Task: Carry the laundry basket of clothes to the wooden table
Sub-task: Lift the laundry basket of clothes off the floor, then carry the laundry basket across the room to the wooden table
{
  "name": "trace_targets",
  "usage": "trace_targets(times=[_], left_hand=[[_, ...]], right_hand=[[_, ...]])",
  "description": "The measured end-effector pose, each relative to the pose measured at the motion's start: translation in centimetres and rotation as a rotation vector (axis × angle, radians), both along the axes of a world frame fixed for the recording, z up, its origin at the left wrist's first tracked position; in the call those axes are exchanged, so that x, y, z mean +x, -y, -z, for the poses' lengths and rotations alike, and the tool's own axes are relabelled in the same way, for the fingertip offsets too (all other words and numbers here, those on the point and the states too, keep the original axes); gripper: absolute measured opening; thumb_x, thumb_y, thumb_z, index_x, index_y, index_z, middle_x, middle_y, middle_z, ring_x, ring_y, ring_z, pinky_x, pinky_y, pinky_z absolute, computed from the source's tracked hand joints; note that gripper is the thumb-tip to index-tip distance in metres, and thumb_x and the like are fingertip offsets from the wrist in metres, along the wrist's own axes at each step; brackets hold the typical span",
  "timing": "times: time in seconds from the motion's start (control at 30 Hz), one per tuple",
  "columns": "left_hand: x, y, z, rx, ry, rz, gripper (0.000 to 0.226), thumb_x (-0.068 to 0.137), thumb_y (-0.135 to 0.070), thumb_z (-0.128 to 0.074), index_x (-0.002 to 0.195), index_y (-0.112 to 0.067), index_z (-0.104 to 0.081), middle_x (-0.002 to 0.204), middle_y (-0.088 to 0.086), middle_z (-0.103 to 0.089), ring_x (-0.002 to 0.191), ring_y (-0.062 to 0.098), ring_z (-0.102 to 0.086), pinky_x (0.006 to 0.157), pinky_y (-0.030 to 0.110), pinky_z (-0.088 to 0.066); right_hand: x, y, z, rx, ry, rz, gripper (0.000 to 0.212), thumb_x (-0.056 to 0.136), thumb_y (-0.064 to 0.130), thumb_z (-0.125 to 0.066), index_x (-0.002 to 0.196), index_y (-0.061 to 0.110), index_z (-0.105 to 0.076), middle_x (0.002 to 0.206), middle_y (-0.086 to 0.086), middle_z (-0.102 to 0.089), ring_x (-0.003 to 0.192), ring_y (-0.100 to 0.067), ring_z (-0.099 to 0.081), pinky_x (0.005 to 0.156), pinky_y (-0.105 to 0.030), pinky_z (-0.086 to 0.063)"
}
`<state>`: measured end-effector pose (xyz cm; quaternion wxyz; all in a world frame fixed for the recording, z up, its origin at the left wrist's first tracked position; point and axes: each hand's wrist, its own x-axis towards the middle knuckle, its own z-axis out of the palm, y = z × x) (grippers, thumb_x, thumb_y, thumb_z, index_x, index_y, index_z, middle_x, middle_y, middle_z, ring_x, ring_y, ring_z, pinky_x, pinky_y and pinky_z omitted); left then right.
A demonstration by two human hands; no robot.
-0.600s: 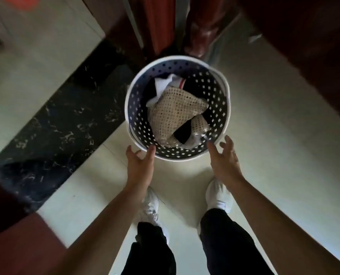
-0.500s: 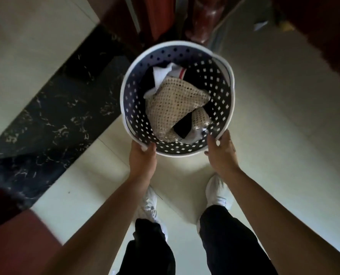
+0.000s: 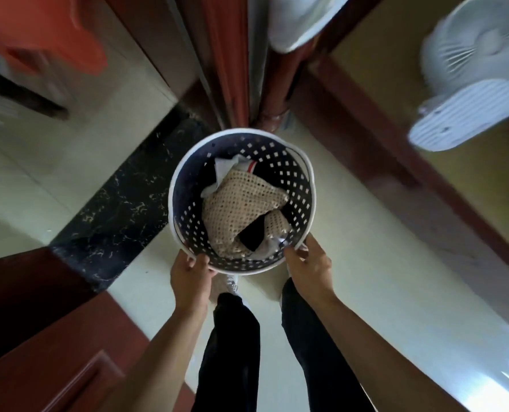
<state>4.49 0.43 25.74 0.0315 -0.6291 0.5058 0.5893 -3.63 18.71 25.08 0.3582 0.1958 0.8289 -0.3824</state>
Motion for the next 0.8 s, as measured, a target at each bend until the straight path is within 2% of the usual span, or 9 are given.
trace_targets(times=[0.13,0.2,0.23,0.3,0.37,0.43,0.57,0.67,0.8], left_hand=[[0.8,0.3,-12.3,-0.023,-0.040,0.033,0.025,0.088,0.004,-0.054,0.098,-0.013,-0.069,0.098,0.012,-0.069,0.092,0.027,-0.068,0.066,0.027,-0.061],[1.4,0.8,-18.0,-0.059,-0.056,0.106,0.025,0.089,0.003,-0.055,0.104,-0.010,-0.069,0.099,0.015,-0.070,0.089,0.027,-0.067,0.060,0.024,-0.059],[1.6,1.3,-20.5,-0.078,-0.072,0.153,0.026,0.089,0.003,-0.055,0.101,-0.015,-0.070,0.096,0.015,-0.071,0.089,0.029,-0.067,0.061,0.029,-0.059],[2.0,2.2,-24.7,-0.087,-0.094,0.244,0.033,0.089,0.001,-0.055,0.091,-0.028,-0.070,0.093,0.009,-0.071,0.092,0.031,-0.067,0.073,0.039,-0.058],[2.2,2.6,-28.7,-0.105,-0.137,0.332,0.029,0.085,-0.010,-0.059,0.090,-0.036,-0.072,0.095,0.007,-0.072,0.097,0.035,-0.069,0.083,0.052,-0.058],[2.1,2.7,-32.2,-0.169,-0.188,0.416,0.025,0.076,-0.026,-0.058,0.094,-0.039,-0.071,0.090,0.002,-0.071,0.100,0.042,-0.067,0.086,0.060,-0.054],[1.3,3.1,-37.4,-0.213,-0.363,0.546,0.044,0.084,-0.022,-0.055,0.127,-0.033,-0.061,0.111,-0.008,-0.070,0.107,0.024,-0.066,0.091,0.049,-0.052],[1.0,3.4,-39.3,-0.157,-0.495,0.626,0.057,0.082,-0.022,-0.055,0.138,-0.034,-0.054,0.136,-0.002,-0.064,0.126,0.021,-0.059,0.106,0.051,-0.046],[0.6,1.3,-41.3,-0.096,-0.636,0.795,0.054,0.093,-0.004,-0.050,0.138,-0.034,-0.055,0.141,-0.001,-0.061,0.130,0.019,-0.057,0.103,0.041,-0.047]], right_hand=[[0.1,-0.3,-11.5,-0.067,0.023,0.049,0.040,0.093,0.028,-0.069,0.128,0.042,-0.054,0.093,0.022,-0.065,0.093,-0.015,-0.064,0.095,-0.043,-0.056],[-0.2,-0.8,-16.4,-0.122,0.036,0.067,0.058,0.095,0.030,-0.067,0.148,0.039,-0.046,0.103,0.012,-0.066,0.102,-0.020,-0.063,0.097,-0.044,-0.053],[-0.5,-1.2,-18.6,-0.159,0.037,0.085,0.060,0.094,0.031,-0.066,0.150,0.038,-0.045,0.111,0.007,-0.066,0.107,-0.023,-0.063,0.099,-0.044,-0.053],[-1.1,-2.1,-22.5,-0.210,0.020,0.123,0.051,0.085,0.032,-0.063,0.136,0.034,-0.056,0.114,-0.001,-0.070,0.110,-0.028,-0.067,0.099,-0.047,-0.054],[-1.1,-2.8,-26.3,-0.247,-0.042,0.142,0.044,0.076,0.026,-0.056,0.119,0.020,-0.063,0.098,-0.001,-0.072,0.101,-0.029,-0.068,0.086,-0.043,-0.055],[-0.3,-3.1,-29.8,-0.301,-0.121,0.158,0.047,0.075,0.020,-0.052,0.119,0.011,-0.064,0.088,0.004,-0.068,0.088,-0.020,-0.064,0.077,-0.037,-0.050],[2.7,-3.1,-35.3,-0.344,-0.294,0.246,0.071,0.077,0.020,-0.054,0.148,0.025,-0.052,0.106,0.002,-0.070,0.096,-0.020,-0.063,0.086,-0.047,-0.054],[6.2,-3.6,-38.1,-0.350,-0.408,0.403,0.067,0.080,0.023,-0.054,0.147,0.031,-0.053,0.118,0.001,-0.071,0.110,-0.024,-0.065,0.093,-0.049,-0.055],[12.4,-5.4,-40.5,-0.321,-0.505,0.591,0.057,0.081,0.031,-0.057,0.138,0.027,-0.061,0.111,0.012,-0.075,0.111,-0.023,-0.068,0.096,-0.048,-0.056]])
